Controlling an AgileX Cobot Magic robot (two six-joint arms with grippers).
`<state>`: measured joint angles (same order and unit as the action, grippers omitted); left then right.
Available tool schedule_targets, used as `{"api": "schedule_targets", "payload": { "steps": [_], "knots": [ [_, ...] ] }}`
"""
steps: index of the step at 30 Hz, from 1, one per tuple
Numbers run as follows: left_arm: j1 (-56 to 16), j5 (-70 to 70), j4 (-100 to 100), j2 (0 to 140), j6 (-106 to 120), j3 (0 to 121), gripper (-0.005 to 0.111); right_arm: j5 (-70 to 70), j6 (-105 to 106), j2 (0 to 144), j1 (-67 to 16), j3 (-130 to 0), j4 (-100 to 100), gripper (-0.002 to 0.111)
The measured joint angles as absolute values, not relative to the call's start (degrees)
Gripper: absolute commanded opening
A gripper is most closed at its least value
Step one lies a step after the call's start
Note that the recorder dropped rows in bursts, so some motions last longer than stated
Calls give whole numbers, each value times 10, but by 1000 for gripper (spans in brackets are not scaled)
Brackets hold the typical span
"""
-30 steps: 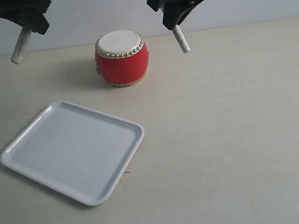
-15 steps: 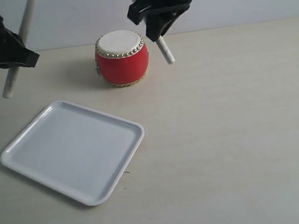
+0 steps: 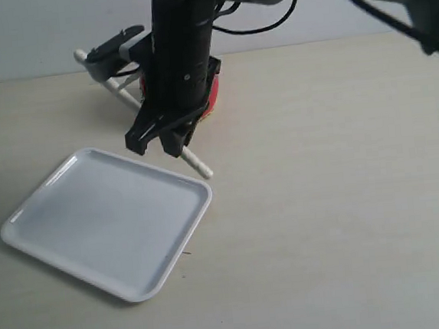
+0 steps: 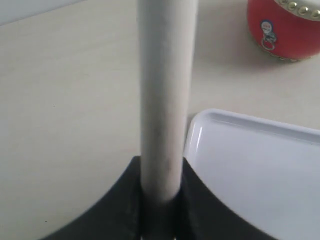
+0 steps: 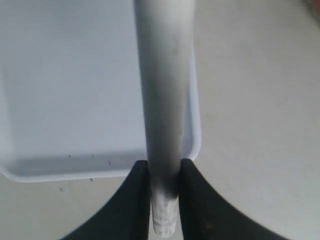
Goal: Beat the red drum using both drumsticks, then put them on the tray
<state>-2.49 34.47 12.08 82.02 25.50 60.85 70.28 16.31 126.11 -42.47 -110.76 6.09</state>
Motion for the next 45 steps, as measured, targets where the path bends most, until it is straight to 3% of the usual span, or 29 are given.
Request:
{"api": "schedule_targets", "payload": {
  "steps": [12,45],
  "knots": [
    [-24,342,141,819,255,609,0,702,163,1327,-474,-1204,17,0],
    [-24,338,142,819,255,609,0,700,148,1422,-475,-1206,14,0]
  ]
}}
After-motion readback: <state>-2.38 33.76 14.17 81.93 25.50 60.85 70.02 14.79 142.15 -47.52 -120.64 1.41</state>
